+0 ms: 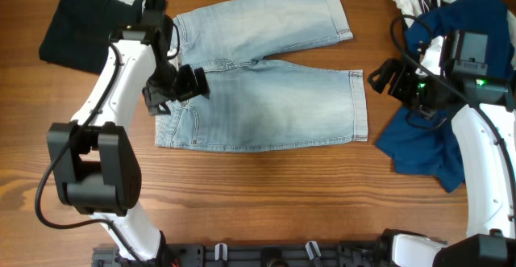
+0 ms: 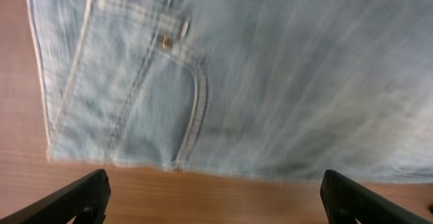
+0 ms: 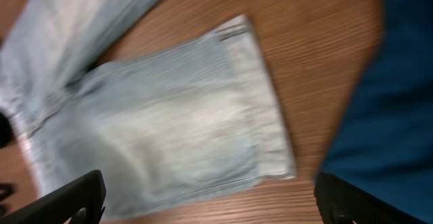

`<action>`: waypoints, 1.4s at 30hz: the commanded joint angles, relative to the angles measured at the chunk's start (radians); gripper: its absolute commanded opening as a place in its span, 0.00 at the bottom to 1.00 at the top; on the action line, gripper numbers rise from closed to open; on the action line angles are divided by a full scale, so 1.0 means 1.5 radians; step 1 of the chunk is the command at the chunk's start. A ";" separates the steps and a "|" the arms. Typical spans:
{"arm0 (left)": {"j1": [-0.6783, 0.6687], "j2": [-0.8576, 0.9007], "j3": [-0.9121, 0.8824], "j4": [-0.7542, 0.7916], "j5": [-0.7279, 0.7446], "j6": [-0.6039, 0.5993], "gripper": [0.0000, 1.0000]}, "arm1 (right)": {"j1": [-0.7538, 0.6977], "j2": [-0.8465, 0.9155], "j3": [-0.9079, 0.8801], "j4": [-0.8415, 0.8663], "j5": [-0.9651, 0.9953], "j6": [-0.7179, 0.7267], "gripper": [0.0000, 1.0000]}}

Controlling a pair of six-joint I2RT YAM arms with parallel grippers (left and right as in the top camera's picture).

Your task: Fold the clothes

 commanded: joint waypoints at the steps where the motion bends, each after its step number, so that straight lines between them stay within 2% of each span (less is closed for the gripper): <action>1: -0.003 -0.005 -0.036 -0.051 -0.010 -0.141 0.99 | -0.001 -0.007 0.012 0.003 -0.072 -0.036 1.00; 3: -0.007 -0.005 -0.086 -0.063 -0.053 -0.220 1.00 | -0.001 -0.007 0.011 -0.022 0.010 -0.011 1.00; 5: -0.009 -0.006 -0.112 -0.048 -0.058 -0.261 1.00 | -0.001 -0.006 0.011 -0.032 0.047 -0.002 1.00; 8: -0.011 -0.009 -0.164 0.020 -0.087 -0.334 1.00 | -0.001 -0.006 0.011 -0.034 0.086 0.002 1.00; 11: -0.018 -0.010 -0.226 0.073 -0.161 -0.424 0.95 | -0.001 -0.006 -0.001 -0.028 0.124 0.033 1.00; 14: -0.021 -0.010 -0.280 0.129 -0.204 -0.457 0.91 | -0.001 -0.006 -0.037 0.000 0.123 0.034 1.00; 20: -0.020 -0.021 -0.295 0.221 -0.246 -0.457 0.86 | 0.000 0.008 -0.088 0.048 0.123 0.039 1.00; 25: -0.020 -0.028 -0.305 0.200 -0.334 -0.458 0.80 | 0.014 0.035 -0.088 0.053 0.123 0.051 1.00; 30: -0.020 -0.027 -0.361 0.256 -0.332 -0.494 0.61 | 0.051 0.065 -0.088 0.049 0.128 0.076 0.99; 31: -0.020 -0.027 -0.369 0.274 -0.327 -0.495 0.54 | 0.058 0.070 -0.088 0.046 0.136 0.091 0.97; 32: -0.020 -0.027 -0.375 0.288 -0.322 -0.495 0.53 | 0.066 0.078 -0.088 0.041 0.145 0.111 0.95; 33: -0.020 -0.027 -0.378 0.302 -0.314 -0.495 0.46 | 0.078 0.089 -0.089 0.032 0.146 0.134 0.91; 35: -0.020 -0.027 -0.378 0.327 -0.303 -0.497 0.11 | 0.109 0.113 -0.091 0.015 0.146 0.182 0.78; 36: -0.021 -0.027 -0.378 0.333 -0.303 -0.514 0.04 | 0.128 0.124 -0.102 0.018 0.146 0.213 0.75; 38: -0.021 -0.027 -0.378 0.337 -0.303 -0.530 0.04 | 0.158 0.140 -0.136 0.025 0.144 0.272 0.71; 42: -0.021 -0.027 -0.378 0.338 -0.302 -0.530 0.04 | 0.197 0.148 -0.206 0.031 0.055 0.294 0.66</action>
